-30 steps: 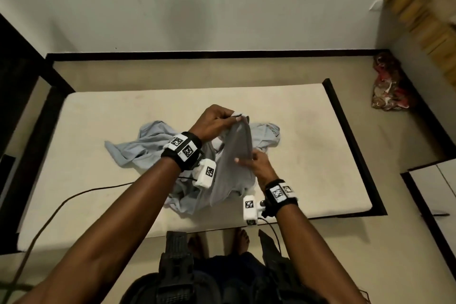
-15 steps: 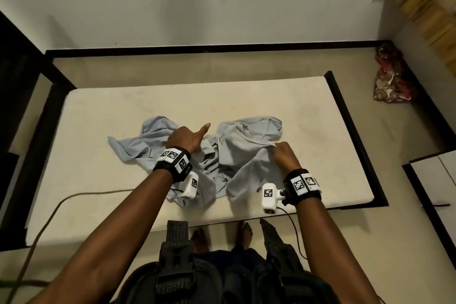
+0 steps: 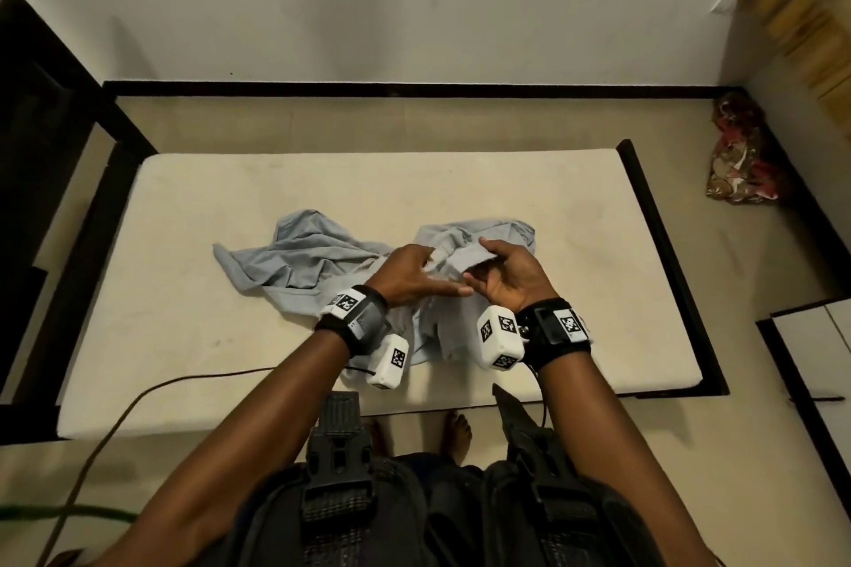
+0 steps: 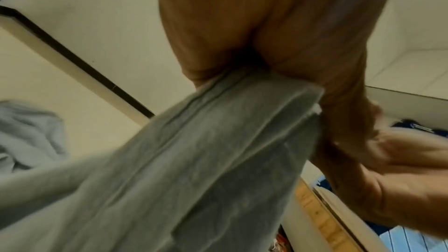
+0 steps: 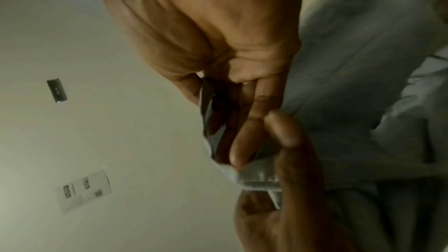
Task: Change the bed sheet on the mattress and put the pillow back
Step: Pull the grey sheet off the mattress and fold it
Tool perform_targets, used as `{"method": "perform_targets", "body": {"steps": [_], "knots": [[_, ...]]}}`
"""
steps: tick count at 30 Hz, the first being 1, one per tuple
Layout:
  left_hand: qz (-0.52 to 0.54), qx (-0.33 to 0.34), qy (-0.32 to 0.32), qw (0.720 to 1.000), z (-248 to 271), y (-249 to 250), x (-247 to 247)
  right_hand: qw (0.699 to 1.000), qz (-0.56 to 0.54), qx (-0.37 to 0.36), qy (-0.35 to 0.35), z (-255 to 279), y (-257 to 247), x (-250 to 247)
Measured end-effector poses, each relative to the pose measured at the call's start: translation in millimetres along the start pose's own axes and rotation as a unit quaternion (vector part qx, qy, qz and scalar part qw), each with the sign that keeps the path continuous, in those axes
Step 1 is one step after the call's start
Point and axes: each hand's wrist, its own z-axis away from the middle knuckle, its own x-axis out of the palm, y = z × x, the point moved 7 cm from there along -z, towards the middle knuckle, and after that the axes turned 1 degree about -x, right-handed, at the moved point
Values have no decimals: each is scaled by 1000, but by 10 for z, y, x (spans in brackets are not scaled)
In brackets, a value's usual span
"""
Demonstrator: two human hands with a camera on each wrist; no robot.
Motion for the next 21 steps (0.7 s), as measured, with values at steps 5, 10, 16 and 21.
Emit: {"method": "perform_targets", "body": {"steps": [5,10,16,21], "knots": [[-36,31,68,997,-71,63,-99,996,68,-62,-19,0,-123,69],[62,-17,152,986,-119,-103,-288,967,220,-122,-27,123,82,-7],[170,-35,189,967,-150,-11,-271,929,328,-169,-22,164,500,259],[201,-57,199,958,-198,-70,-296,925,273,-262,43,214,342,315]]}}
